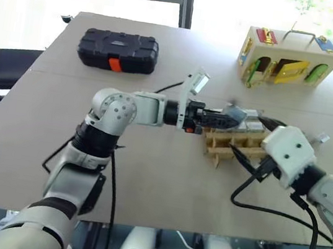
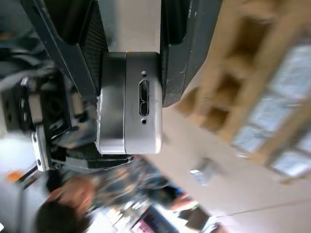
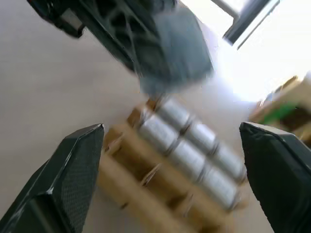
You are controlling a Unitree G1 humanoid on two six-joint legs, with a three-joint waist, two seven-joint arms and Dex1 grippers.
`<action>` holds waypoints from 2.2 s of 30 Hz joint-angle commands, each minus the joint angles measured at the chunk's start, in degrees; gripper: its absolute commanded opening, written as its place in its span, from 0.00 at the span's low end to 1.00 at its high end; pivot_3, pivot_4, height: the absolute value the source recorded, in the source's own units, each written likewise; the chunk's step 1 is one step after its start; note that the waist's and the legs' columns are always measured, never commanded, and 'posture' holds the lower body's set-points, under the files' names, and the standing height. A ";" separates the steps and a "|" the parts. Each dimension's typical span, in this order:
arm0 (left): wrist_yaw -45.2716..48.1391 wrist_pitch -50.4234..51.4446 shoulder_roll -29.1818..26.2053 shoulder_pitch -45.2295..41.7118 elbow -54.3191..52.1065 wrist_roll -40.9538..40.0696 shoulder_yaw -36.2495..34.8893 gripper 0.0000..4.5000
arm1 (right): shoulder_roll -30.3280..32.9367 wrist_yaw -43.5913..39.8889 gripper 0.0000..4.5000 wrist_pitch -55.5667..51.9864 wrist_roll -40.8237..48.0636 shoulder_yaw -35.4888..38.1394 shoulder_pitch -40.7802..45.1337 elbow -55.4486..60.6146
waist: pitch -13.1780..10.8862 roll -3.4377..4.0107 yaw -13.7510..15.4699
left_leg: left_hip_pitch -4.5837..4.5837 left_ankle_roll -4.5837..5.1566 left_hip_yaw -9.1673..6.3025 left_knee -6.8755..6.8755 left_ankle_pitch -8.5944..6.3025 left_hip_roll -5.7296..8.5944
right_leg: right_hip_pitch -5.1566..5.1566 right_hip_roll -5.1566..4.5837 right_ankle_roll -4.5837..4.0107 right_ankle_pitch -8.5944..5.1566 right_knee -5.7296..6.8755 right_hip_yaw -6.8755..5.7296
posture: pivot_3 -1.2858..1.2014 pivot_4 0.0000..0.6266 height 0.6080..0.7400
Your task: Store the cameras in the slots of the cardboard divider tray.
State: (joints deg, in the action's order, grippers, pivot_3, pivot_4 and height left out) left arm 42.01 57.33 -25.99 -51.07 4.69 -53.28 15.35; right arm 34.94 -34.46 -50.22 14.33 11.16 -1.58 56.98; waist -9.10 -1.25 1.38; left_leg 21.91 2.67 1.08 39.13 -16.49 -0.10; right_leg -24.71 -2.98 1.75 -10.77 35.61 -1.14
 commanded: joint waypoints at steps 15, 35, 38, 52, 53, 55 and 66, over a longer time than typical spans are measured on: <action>25.07 -29.48 10.47 -12.59 34.84 41.71 15.52 0.18 | -1.64 -3.35 1.00 13.04 11.47 22.47 -15.39 0.65 | -0.01 -0.04 -0.43 | -0.04 0.57 0.06 0.12 -0.32 -0.16 | -0.02 0.20 0.10 -0.08 0.09 0.16 | 0.52 0.24 1.00; 29.54 -17.46 5.94 -12.05 16.63 48.89 16.72 0.18 | -1.98 2.30 1.00 16.75 10.18 21.72 -21.55 2.19 | 0.02 -0.06 -0.51 | -0.03 0.62 0.16 0.18 -0.35 -0.25 | -0.06 0.20 0.26 -0.13 0.13 0.35 | 0.52 0.24 1.00; 30.30 -16.52 6.74 -12.46 16.86 48.92 16.85 0.18 | -2.32 2.30 1.00 17.16 10.60 21.64 -22.54 2.79 | 0.02 -0.06 -0.51 | -0.03 0.62 0.17 0.18 -0.35 -0.24 | -0.06 0.21 0.27 -0.13 0.12 0.36 | 0.52 0.24 1.00; 29.57 -17.48 9.02 -14.21 21.18 53.95 18.63 0.18 | 0.17 -1.75 1.00 25.73 19.21 26.47 -34.33 3.02 | 0.03 -0.07 -0.48 | -0.08 0.63 0.16 0.22 -0.36 -0.23 | 0.01 0.19 0.11 -0.25 0.14 0.36 | 0.52 0.24 1.00; 29.17 -17.33 9.26 -14.42 21.65 54.18 18.44 0.18 | 0.35 -1.93 1.00 25.79 20.03 27.33 -34.60 3.02 | 0.03 -0.07 -0.48 | -0.09 0.63 0.16 0.22 -0.36 -0.23 | 0.02 0.19 0.09 -0.26 0.14 0.36 | 0.52 0.24 1.00; 28.43 -17.35 9.66 -14.81 22.57 54.82 18.17 0.18 | 0.79 -2.87 1.00 25.99 21.58 29.05 -35.17 3.02 | 0.04 -0.07 -0.42 | -0.10 0.64 0.14 0.23 -0.36 -0.23 | 0.03 0.19 0.10 -0.27 0.15 0.35 | 0.52 0.24 1.00; 27.14 -18.31 11.96 -15.42 24.94 56.52 17.77 0.18 | 8.79 -8.41 1.00 22.35 30.00 35.11 -29.65 -6.56 | 0.11 -0.15 -0.28 | -0.18 0.66 0.10 0.36 -0.34 -0.19 | 0.23 0.20 0.11 -0.27 0.18 0.44 | 0.52 0.24 1.00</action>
State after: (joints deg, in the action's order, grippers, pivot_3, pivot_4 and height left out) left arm 71.45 39.53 -14.52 -65.61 28.73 1.75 33.67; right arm 42.91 -43.22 -25.90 40.59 44.14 -32.39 52.74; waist -8.99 -1.39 1.11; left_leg 21.73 3.34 1.18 39.49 -16.83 -0.27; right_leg -24.46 -2.78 1.86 -11.04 35.77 -0.67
